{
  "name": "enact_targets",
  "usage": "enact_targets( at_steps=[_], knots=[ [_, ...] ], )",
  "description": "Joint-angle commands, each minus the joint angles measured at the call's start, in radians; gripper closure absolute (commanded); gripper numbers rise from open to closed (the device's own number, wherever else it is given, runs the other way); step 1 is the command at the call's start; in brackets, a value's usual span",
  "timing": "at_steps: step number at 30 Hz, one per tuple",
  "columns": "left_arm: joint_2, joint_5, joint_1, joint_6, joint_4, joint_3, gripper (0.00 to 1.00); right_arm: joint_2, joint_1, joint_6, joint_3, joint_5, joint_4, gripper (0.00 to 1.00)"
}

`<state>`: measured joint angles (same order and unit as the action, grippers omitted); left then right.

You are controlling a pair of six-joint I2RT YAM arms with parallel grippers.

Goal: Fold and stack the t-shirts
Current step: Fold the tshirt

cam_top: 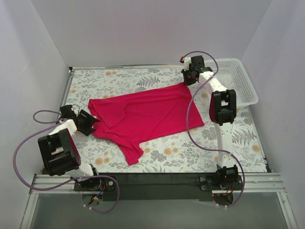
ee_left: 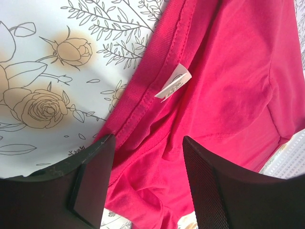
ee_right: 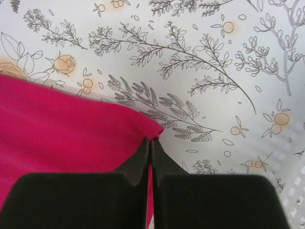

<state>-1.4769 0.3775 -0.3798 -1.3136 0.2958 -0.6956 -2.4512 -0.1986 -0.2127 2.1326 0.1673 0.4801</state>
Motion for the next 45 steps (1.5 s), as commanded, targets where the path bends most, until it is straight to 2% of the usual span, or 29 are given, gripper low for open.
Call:
enact_targets(
  at_steps=[1, 5, 8, 9, 12, 17, 20, 22, 23, 26, 27, 29, 30, 32, 33, 34, 36, 38, 39, 41, 43, 45],
  knots=[
    [0.024, -0.014, -0.001, 0.014, 0.016, -0.001, 0.45, -0.023, -0.002, -0.016, 0.047, -0.058, -0.060, 0.99],
    [0.027, 0.000, -0.001, 0.020, 0.014, -0.002, 0.45, -0.038, -0.002, -0.028, 0.062, -0.081, -0.067, 0.95],
    [0.032, 0.033, -0.001, 0.031, 0.002, -0.005, 0.45, -0.039, -0.001, -0.039, 0.072, -0.083, -0.070, 0.76],
    [0.039, 0.043, -0.001, 0.033, -0.003, -0.008, 0.45, -0.032, -0.002, -0.042, 0.070, -0.063, -0.071, 0.65],
    [0.098, 0.055, -0.001, 0.045, -0.009, -0.033, 0.44, 0.017, -0.001, -0.053, 0.052, -0.017, -0.080, 0.51],
    [0.225, 0.064, -0.001, 0.105, 0.017, -0.105, 0.43, 0.152, -0.008, -0.091, 0.001, 0.076, -0.087, 0.35],
    [0.289, 0.103, 0.001, 0.160, 0.040, -0.139, 0.43, 0.260, -0.015, -0.146, -0.098, 0.217, -0.084, 0.28],
    [0.322, 0.142, 0.008, 0.187, 0.052, -0.145, 0.42, 0.361, -0.022, -0.244, -0.215, 0.349, -0.069, 0.25],
    [0.329, 0.143, 0.043, 0.197, 0.051, -0.147, 0.35, 0.397, -0.028, -0.298, -0.255, 0.403, -0.057, 0.24],
    [0.355, 0.137, 0.148, 0.250, 0.086, -0.171, 0.33, 0.546, -0.033, -0.560, -0.430, 0.677, 0.067, 0.22],
    [0.357, 0.114, 0.182, 0.293, 0.106, -0.206, 0.33, 0.622, -0.035, -0.759, -0.535, 0.719, 0.163, 0.22],
    [0.360, 0.052, 0.282, 0.335, 0.159, -0.231, 0.33, 0.702, -0.047, -0.960, -0.653, 0.782, 0.277, 0.20],
    [0.362, 0.032, 0.312, 0.353, 0.178, -0.245, 0.33, 0.774, -0.058, -1.135, -0.710, 0.802, 0.326, 0.20],
    [0.371, -0.002, 0.364, 0.355, 0.225, -0.274, 0.33, 0.866, -0.140, -1.212, -0.883, 0.772, 0.397, 0.20],
    [0.382, -0.006, 0.366, 0.355, 0.232, -0.275, 0.33, 0.894, -0.180, -1.212, -0.934, 0.762, 0.405, 0.21],
    [0.395, -0.011, 0.399, 0.332, 0.238, -0.274, 0.33, 0.920, -0.278, -1.222, -1.041, 0.752, 0.399, 0.21],
    [0.440, -0.014, 0.403, 0.297, 0.258, -0.272, 0.33, 0.984, -0.382, -1.200, -1.114, 0.736, 0.359, 0.25],
    [0.495, -0.014, 0.403, 0.274, 0.279, -0.265, 0.33, 1.018, -0.530, -1.049, -1.181, 0.700, 0.191, 0.28],
    [0.512, -0.028, 0.403, 0.249, 0.287, -0.260, 0.33, 1.046, -0.627, -0.977, -1.197, 0.666, 0.119, 0.28],
    [0.568, -0.079, 0.403, 0.234, 0.324, -0.246, 0.33, 1.040, -0.721, -0.811, -1.220, 0.522, -0.097, 0.29],
    [0.607, -0.139, 0.403, 0.211, 0.344, -0.234, 0.33, 0.990, -0.821, -0.730, -1.182, 0.448, -0.171, 0.30],
    [0.650, -0.214, 0.403, 0.194, 0.376, -0.219, 0.33, 0.886, -0.867, -0.613, -1.085, 0.385, -0.205, 0.35]
  ],
)
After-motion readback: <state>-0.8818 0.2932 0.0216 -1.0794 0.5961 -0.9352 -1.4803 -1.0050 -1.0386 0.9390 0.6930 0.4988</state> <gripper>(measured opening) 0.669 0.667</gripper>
